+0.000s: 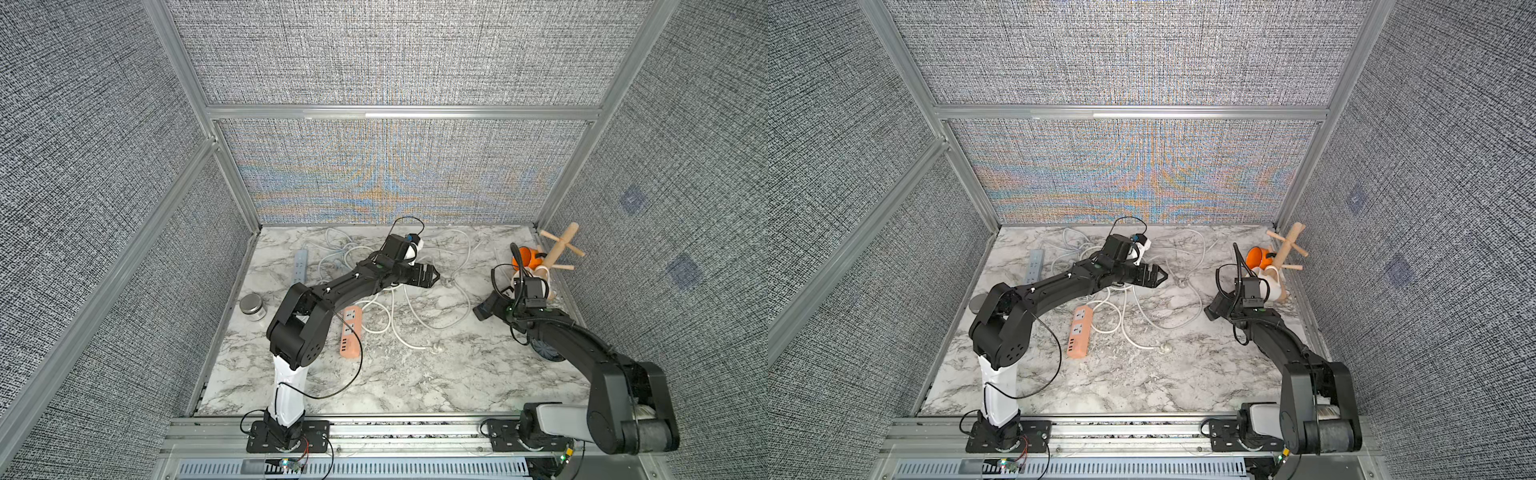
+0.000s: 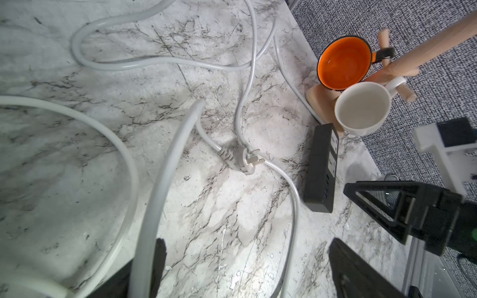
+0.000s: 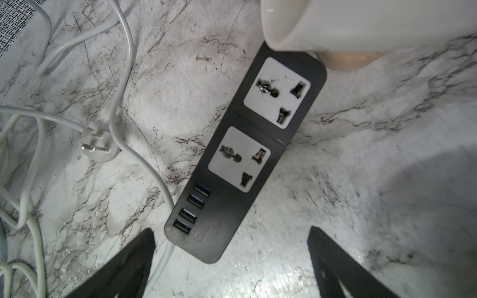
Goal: Unwrap the cord wrapped around the power strip
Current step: Move the power strip to the center of the board.
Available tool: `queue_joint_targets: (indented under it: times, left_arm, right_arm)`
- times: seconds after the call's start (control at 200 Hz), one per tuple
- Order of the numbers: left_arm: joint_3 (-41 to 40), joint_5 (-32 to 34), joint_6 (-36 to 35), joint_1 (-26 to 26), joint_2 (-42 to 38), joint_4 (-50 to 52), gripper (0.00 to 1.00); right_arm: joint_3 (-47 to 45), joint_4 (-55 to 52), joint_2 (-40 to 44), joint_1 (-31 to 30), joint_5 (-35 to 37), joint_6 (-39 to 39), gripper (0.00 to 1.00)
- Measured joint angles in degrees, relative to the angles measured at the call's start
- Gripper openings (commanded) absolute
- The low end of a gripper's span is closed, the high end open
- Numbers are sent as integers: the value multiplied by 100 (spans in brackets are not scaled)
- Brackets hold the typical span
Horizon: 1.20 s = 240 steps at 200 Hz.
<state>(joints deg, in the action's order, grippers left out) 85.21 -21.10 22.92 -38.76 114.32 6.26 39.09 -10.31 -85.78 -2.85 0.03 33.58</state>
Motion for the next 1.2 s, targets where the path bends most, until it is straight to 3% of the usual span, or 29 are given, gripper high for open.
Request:
queue_joint_targets:
  times: [0.375,0.686,1.111,1.201]
  left_arm:
    - [-313,280,-339,74,-1095,459,99]
    - [-295,914,-310,291,-1810,922,99]
    - [-487,911,-118,472,-1928,1071,99]
    - [-487,907,-87,474,-1928,1073,99]
  right_arm:
    - [481,203,-1067,-313,72,120,77]
    - [1241,96,-1720,-328,79,-7,48]
    - [2802,-487,-2914,-343,-26,-883,47]
    - [2929,-518,-2973,-323,-133,-927,66]
